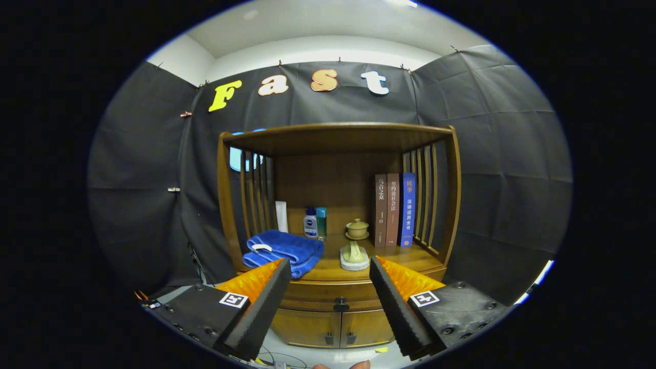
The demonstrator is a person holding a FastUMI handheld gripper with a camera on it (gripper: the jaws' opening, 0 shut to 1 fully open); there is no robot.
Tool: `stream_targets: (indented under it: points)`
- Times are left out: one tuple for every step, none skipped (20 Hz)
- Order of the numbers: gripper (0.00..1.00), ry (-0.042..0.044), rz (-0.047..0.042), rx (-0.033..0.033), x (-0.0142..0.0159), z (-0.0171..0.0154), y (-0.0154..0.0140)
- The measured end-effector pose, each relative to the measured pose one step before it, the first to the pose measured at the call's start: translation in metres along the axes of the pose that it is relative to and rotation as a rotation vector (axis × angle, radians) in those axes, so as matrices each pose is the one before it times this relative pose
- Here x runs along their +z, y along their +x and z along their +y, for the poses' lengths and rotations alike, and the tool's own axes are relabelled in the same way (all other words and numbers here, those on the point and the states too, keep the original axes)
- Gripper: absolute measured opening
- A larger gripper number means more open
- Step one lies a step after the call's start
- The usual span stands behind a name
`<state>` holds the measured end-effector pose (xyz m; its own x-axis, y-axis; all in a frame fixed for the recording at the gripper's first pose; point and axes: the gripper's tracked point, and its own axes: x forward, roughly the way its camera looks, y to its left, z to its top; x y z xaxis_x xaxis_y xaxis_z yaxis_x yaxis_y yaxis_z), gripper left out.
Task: Pull open the drawer, take out the items inside it, and place them on the countertop above the cabinet.
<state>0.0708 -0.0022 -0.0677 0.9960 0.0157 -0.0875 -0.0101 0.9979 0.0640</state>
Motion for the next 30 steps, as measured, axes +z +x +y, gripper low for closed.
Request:
stream_targets:
  points:
    - [0.99, 0.00301, -0.00787, -0.00185, 0.00805, -0.00014, -0.00782]
    - [0.99, -0.00252, -0.01254, 0.00077, 0.00824, -0.00027, -0.0068]
    - [0.98, -0.00909, -0.0107, -0.00352, 0.00717, -0.00116, -0.00622]
    - [0.98, -0.01044, -0.00308, -0.00563, 0.0043, -0.00254, -0.00481]
    - [0.98, -0.00678, -0.00086, -0.00456, 0.00217, -0.00187, -0.00489]
    - [0.98, 0.00082, 0.00074, -0.00196, 0.0015, -0.00043, -0.00374]
    - [0.98, 0.00612, -0.00243, 0.00391, 0.00104, 0.00062, -0.00321]
    - [0.99, 0.00608, -0.00064, 0.00236, 0.00091, 0.00055, -0.00186]
    - [0.98, 0.00499, -0.00076, -0.00101, -0.0004, -0.00214, -0.00182]
    - [0.98, 0.00211, -0.00302, -0.00129, 0.00092, -0.00189, -0.00127]
    - [0.98, 0.00169, 0.00209, -0.00082, -0.00011, -0.00128, -0.00126]
    - [0.98, 0.00161, 0.00137, 0.004, 0.00009, 0.00036, -0.00132]
    - [0.98, 0.00348, -0.00109, -0.00154, -0.00001, -0.00058, 0.0]
    - [0.98, 0.0046, -0.00717, -0.0037, 0.00114, -0.00203, -0.0003]
    - [0.98, 0.00391, -0.00792, -0.00946, 0.00182, -0.00285, 0.00047]
    - [0.98, 0.00286, -0.00552, -0.00345, 0.00082, -0.00156, -0.0001]
    - [0.98, -0.00095, 0.00082, -0.0027, -0.0003, 0.00011, -0.00078]
    - [0.98, -0.00128, -0.00132, 0.00045, 0.00041, -0.00102, -0.00084]
    - [0.98, -0.00209, -0.00086, 0.00079, 0.00032, 0.00086, 0.00112]
    - [0.99, -0.00348, 0.00166, -0.00028, -0.00055, -0.00034, -0.0006]
    - [0.98, -0.00303, -0.00185, 0.00037, 0.00082, 0.00024, -0.00045]
    - [0.98, -0.00196, -0.00091, 0.00041, 0.00043, 0.00038, -0.00033]
    - [0.98, 0.00023, -0.00063, 0.00417, -0.00082, 0.00206, 0.00043]
    - [0.98, 0.0042, -0.00082, 0.00319, -0.00119, 0.00157, 0.00054]
    - [0.98, 0.00438, 0.00009, 0.00034, -0.00066, 0.00098, -0.00016]
    - [0.98, 0.00332, -0.00078, 0.00326, -0.00026, 0.00064, 0.00001]
    - [0.98, 0.00017, 0.00149, 0.00058, 0.00001, 0.00082, 0.00004]
    - [0.99, -0.00245, 0.0009, 0.00147, -0.00038, 0.00015, 0.0]
    - [0.99, -0.00315, -0.00077, 0.00089, 0.00014, 0.00075, 0.00017]
    - [0.99, -0.00233, -0.00153, -0.00083, 0.00038, -0.00023, 0.00038]
